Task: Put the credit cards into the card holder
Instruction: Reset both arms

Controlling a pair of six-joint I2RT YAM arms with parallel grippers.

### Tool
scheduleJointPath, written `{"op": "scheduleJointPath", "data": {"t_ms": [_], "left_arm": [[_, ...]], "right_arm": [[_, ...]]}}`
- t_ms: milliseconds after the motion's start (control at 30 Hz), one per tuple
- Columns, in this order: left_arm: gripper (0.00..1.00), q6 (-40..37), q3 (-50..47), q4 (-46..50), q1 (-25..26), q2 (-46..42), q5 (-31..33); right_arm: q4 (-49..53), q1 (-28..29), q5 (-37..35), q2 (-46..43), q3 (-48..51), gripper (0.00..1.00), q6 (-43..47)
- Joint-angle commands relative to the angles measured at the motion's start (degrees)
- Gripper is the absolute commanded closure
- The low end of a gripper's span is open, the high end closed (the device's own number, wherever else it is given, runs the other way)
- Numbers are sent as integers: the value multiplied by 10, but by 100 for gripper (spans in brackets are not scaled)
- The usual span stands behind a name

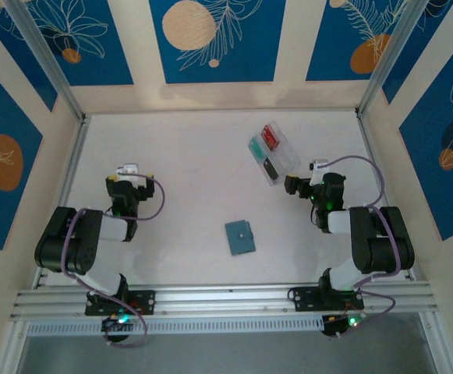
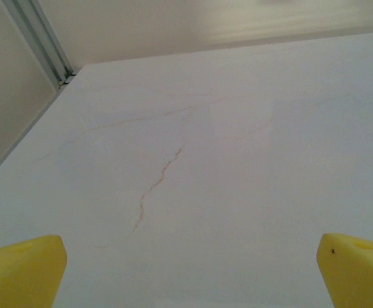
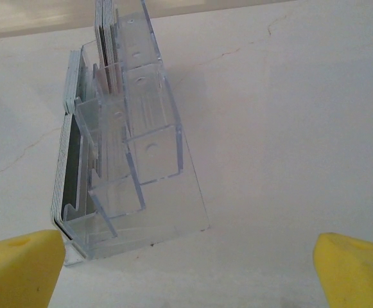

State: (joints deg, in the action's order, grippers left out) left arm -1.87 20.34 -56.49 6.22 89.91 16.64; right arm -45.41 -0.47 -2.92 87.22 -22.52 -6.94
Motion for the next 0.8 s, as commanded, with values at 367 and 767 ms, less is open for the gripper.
{"op": "scheduleJointPath", "data": {"t_ms": [367, 767], "left_arm": [[0, -10, 2, 11, 1, -5, -50], [0, -20, 3, 14, 1, -5, -79]], "right_arm": [[-3, 5, -6, 0, -15, 1, 19], [-2, 5, -3, 1, -17, 1, 19]]}}
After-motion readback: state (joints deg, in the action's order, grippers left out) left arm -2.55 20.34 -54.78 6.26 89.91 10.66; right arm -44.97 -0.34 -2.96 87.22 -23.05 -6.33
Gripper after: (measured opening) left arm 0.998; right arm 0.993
